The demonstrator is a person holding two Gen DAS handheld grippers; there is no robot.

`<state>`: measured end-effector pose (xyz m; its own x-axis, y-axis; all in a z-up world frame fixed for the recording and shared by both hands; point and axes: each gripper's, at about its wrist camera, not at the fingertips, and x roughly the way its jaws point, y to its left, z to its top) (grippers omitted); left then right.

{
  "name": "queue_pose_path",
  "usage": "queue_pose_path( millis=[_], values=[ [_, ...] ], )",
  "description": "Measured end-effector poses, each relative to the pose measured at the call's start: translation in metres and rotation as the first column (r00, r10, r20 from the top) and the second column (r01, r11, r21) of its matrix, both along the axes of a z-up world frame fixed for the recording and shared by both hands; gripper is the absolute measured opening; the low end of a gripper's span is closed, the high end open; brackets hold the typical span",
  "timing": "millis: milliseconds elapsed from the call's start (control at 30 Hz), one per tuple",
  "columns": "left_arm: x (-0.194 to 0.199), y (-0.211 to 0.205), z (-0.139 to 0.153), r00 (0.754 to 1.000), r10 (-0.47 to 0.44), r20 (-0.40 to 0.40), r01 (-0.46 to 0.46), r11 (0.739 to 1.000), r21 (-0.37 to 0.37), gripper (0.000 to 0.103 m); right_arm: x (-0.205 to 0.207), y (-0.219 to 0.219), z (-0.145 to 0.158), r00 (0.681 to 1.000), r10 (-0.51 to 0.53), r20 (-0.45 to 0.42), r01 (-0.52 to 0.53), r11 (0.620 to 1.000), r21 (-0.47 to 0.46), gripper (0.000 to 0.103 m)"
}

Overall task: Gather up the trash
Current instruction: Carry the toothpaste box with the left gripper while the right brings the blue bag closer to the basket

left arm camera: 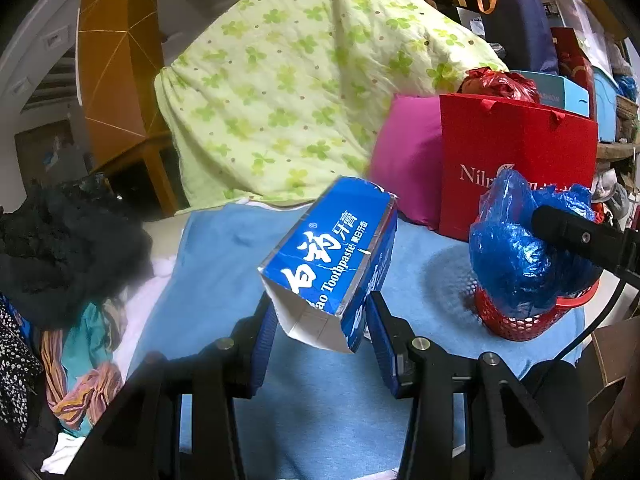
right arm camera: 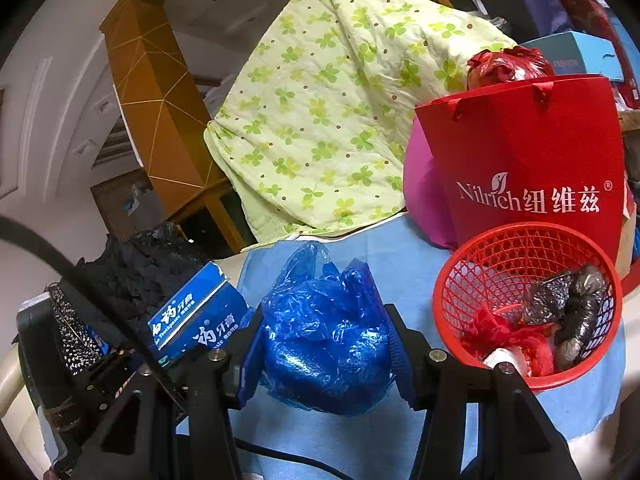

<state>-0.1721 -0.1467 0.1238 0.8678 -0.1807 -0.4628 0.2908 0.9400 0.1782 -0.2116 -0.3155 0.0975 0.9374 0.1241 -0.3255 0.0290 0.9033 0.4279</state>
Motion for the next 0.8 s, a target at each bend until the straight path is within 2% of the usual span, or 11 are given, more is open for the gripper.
queue_pose_path(
  millis=[800],
  values=[
    [-0.003,-0.015,-0.006,0.999,-0.035,-0.014,0.035,0.999,0.037,0.047,-0.010,-0.019,-0.004,1.000,-0.027,0.008,0.027,0.999,0.036,0.057]
  ],
)
